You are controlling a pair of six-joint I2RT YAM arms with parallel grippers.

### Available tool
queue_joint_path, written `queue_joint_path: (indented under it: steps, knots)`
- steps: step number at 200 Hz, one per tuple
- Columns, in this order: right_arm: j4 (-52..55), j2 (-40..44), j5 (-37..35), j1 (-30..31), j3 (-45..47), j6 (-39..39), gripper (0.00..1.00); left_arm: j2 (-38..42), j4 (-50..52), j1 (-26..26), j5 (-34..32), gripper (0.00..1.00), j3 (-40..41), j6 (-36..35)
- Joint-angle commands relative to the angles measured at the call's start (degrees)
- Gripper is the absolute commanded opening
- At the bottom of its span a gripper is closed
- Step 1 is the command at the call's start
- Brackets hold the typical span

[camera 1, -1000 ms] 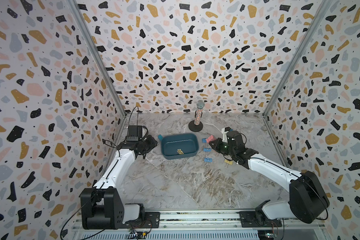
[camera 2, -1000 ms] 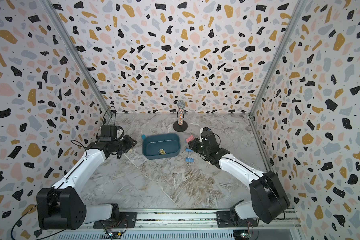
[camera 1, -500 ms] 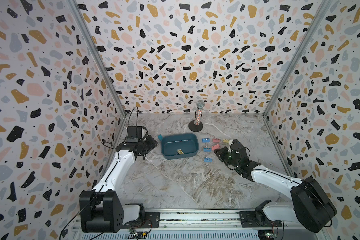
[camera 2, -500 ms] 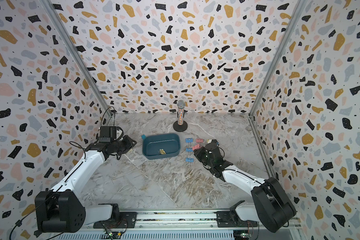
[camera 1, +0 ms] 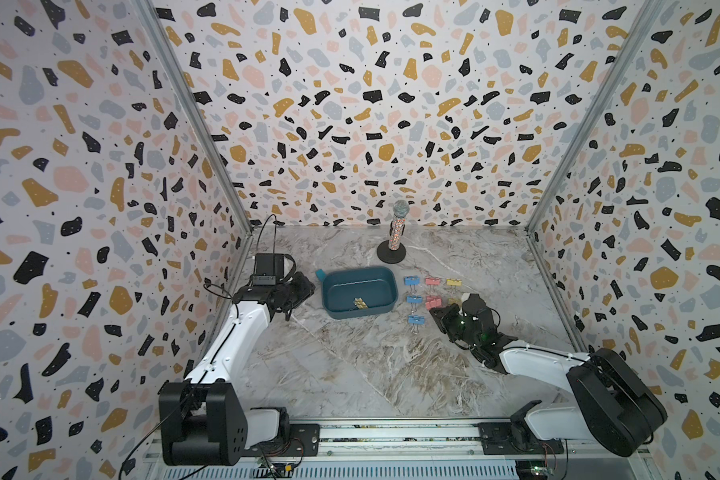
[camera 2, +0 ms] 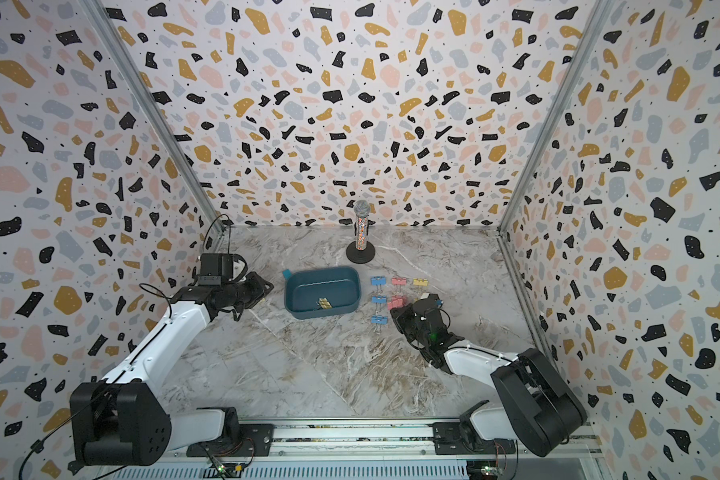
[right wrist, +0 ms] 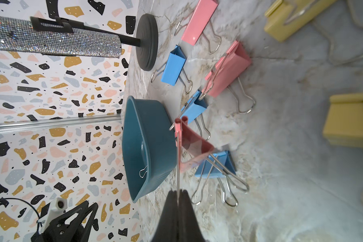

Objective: Take out the binder clips from the storage box
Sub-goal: Place the binder clip at the center of the board.

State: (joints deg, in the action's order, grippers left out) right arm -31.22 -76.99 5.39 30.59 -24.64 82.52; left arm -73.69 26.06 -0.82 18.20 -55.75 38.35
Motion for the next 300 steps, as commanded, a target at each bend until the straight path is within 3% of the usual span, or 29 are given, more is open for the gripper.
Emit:
queue_joint_path:
  steps: [1, 300]
  knots:
    - [-3.8, 0.6, -1.6, -0.3, 1.0, 2.3, 0.00, 1.3, 0.0, -0.1, 0.7, 0.33, 0.7, -1.0]
    - [-17.2, -9.0, -0.2, -0.1, 6.7, 15.2, 0.00, -0.1, 1.0, -0.3, 0.3, 0.33, -0.3, -1.4]
